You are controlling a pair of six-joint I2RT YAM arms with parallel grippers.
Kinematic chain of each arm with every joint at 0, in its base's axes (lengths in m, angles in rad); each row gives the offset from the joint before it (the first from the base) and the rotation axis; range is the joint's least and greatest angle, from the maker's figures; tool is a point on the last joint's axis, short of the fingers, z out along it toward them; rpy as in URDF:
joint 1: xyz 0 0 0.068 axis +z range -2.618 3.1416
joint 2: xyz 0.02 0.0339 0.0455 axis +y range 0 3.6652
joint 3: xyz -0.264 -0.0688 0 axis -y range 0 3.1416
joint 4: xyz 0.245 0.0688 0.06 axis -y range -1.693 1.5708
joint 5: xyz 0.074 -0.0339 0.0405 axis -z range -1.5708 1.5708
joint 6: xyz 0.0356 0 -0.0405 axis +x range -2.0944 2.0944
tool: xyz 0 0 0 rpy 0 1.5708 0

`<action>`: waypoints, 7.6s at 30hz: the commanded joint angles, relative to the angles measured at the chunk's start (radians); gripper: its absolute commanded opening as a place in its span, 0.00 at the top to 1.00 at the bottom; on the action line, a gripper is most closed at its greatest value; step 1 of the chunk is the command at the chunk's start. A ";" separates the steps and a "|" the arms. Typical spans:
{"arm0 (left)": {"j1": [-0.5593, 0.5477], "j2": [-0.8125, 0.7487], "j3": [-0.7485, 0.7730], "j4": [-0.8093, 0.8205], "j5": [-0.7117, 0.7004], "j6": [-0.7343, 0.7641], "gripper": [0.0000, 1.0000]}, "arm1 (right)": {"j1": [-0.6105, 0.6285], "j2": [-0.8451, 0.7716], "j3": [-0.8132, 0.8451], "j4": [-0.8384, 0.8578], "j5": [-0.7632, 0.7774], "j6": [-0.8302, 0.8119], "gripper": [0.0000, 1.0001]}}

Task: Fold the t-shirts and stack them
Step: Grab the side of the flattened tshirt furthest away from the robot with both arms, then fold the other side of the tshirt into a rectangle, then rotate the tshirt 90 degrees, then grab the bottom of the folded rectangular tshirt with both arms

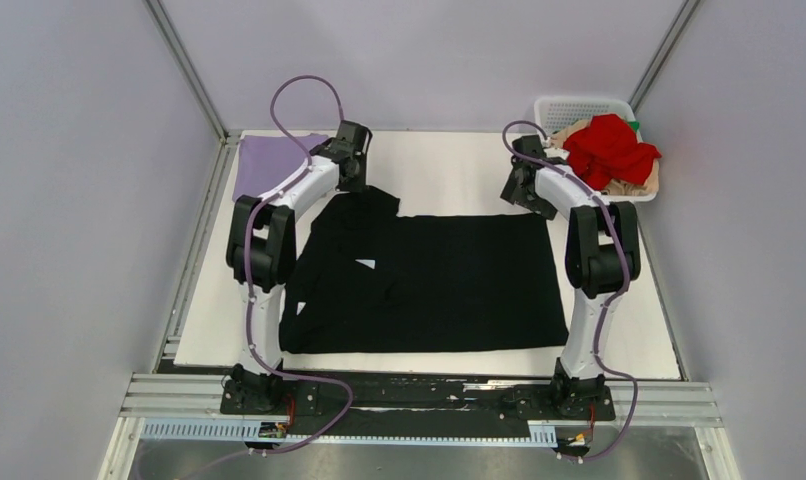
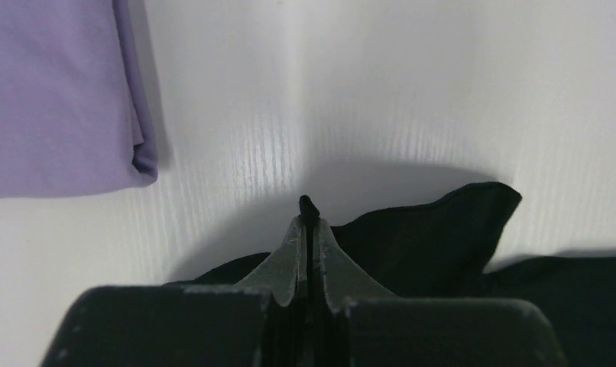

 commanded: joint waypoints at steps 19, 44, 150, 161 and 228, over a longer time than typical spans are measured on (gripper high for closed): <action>-0.050 -0.404 -0.367 0.272 0.029 0.058 1.00 | 0.058 0.117 0.038 -0.119 0.191 0.081 0.41; -0.087 -0.635 -0.600 0.379 0.053 0.047 1.00 | 0.122 -0.148 -0.178 0.052 0.178 -0.020 1.00; -0.104 -0.876 -0.990 0.107 0.437 -0.556 0.00 | 0.185 -0.630 -0.779 0.308 -0.264 0.040 0.00; 0.045 -0.430 -0.962 0.451 0.419 -0.695 0.00 | 0.148 -0.576 -0.858 0.356 -0.426 0.013 0.00; -0.411 -0.897 -1.184 0.216 0.412 -0.606 0.24 | 0.441 -0.858 -1.028 0.174 -0.731 0.126 0.51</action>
